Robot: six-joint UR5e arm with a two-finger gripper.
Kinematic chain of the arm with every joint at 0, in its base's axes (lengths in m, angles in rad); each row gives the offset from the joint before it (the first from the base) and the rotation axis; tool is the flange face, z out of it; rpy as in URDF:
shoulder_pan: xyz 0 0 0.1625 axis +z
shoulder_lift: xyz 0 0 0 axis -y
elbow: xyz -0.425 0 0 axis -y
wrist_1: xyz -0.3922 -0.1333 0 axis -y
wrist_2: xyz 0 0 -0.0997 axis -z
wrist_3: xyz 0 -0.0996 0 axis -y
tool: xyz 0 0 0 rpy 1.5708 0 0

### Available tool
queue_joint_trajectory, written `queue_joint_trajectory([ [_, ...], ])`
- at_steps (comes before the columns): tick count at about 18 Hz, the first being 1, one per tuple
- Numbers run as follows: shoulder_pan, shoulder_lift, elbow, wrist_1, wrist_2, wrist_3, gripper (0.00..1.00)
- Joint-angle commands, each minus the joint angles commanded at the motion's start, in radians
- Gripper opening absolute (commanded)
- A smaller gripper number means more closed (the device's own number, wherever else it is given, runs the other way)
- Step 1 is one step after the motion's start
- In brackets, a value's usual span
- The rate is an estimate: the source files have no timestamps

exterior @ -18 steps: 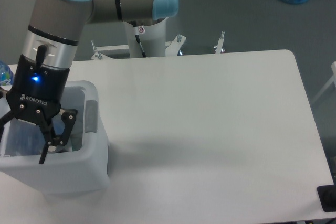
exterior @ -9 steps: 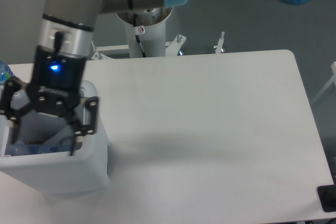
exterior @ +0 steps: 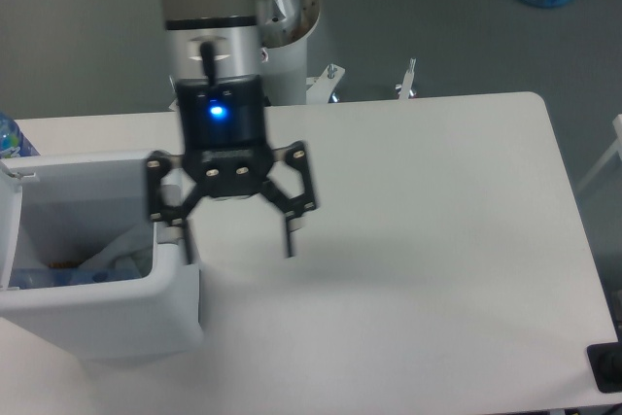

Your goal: Place the trash in the trash can

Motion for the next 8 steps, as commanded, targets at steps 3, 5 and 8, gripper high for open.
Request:
queue_joint_trajectory([
  [3,0.035,0.037,-0.026,-0.123,0.038,0.251,1.0],
  [5,0.081,0.057,-0.026,-0.186,0.042,0.382,1.0],
  [8,0.12,0.074,-0.026,-0.215,0.04,0.441,1.0],
])
